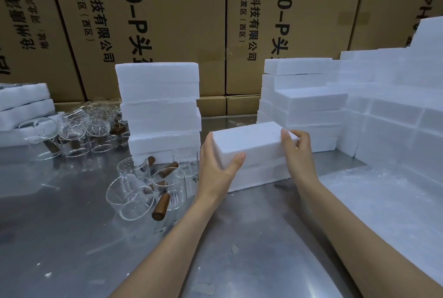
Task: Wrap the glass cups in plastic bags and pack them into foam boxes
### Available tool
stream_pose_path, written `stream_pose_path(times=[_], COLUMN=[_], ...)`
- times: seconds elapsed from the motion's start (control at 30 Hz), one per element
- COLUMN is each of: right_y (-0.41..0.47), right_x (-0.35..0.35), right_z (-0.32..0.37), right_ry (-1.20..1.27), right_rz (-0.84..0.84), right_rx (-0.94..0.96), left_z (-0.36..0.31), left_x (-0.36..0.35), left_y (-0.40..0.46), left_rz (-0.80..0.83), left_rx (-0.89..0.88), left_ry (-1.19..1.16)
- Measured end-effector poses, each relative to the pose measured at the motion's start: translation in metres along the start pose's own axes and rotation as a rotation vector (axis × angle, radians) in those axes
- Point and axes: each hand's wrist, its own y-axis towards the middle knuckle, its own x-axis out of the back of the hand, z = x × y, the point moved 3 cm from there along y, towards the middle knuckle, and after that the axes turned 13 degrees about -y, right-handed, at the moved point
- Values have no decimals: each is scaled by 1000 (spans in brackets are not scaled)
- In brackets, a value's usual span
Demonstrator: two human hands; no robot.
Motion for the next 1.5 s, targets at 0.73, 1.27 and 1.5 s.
stream_pose_path(times=[0.73,1.27,1.5], right_y=[-1,-18,-19], right_x=[0,-9,-8], right_z=[-12,5,11], right_ry=[-64,-96,-24], right_rz=[-1,27,60], right_rx=[-90,-139,-259], left_z=[8,0,-10], left_x=[4,-4,-11], left_y=[4,3,-4], left_rz=[41,-24,-155], left_rx=[97,399,585], left_ry=[60,-122,-254])
